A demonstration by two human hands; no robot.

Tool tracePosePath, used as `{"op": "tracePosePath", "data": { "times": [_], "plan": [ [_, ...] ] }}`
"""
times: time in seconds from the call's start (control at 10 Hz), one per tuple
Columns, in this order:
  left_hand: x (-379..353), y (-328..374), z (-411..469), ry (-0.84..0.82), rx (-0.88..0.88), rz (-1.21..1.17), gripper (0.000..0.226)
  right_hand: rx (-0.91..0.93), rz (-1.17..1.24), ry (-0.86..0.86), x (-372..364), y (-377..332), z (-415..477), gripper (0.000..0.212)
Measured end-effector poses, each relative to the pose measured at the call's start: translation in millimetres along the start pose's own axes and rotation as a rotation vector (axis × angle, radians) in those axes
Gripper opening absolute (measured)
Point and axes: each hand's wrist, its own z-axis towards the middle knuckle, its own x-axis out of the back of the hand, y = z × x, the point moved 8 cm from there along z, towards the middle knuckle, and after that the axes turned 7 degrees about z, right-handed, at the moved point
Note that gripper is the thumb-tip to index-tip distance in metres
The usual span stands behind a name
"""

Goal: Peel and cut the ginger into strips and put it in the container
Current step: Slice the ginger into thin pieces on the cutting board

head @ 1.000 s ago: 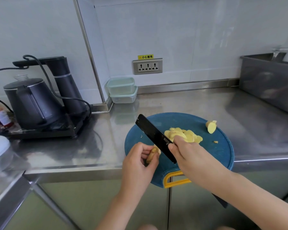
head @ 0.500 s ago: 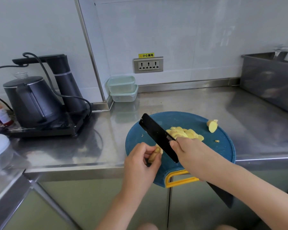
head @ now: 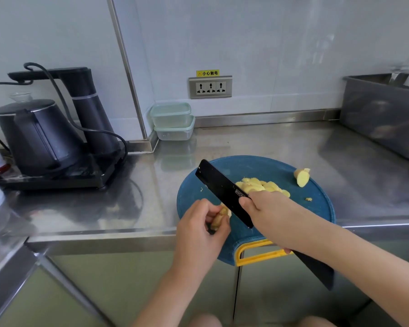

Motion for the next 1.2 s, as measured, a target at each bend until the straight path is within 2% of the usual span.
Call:
{"op": "tracePosePath", "data": {
  "times": [0.1,0.2,0.6,0.8,0.9,1.1,1.2],
  "plan": [
    [-1,3,-2,0.008,-0.021,0.023,0.015,0.121,-0.024,0.059,-3,-5,6,0.034],
    [-2,0,-3,0.034,0.002,0.017,0.013,0.149,-0.043,0.097,-4,-7,7,0.036],
    [-3,-2,-4,0.042,0.020,0.026,0.018,0.210,-0.053,0.110,0,-27,14,0.027],
    [-3,-3,-6,0.069,0.028,0.043,0.014,0.166,-0.035,0.085,-8,-3,-9,0.037],
    [-1,-2,-8,0.074,0.017,0.033,0.014,0.179,-0.042,0.098,-8,-5,-9,0.034],
    [-1,-2,-8,0.095,0.007,0.050,0.013,0.211,-0.138,0.083,-6,-20,4,0.037],
    [-2,-4,-9,0.092,0.017,0.054,0.012,0.254,-0.287,0.094,-8,-32,14,0.024]
  ]
}}
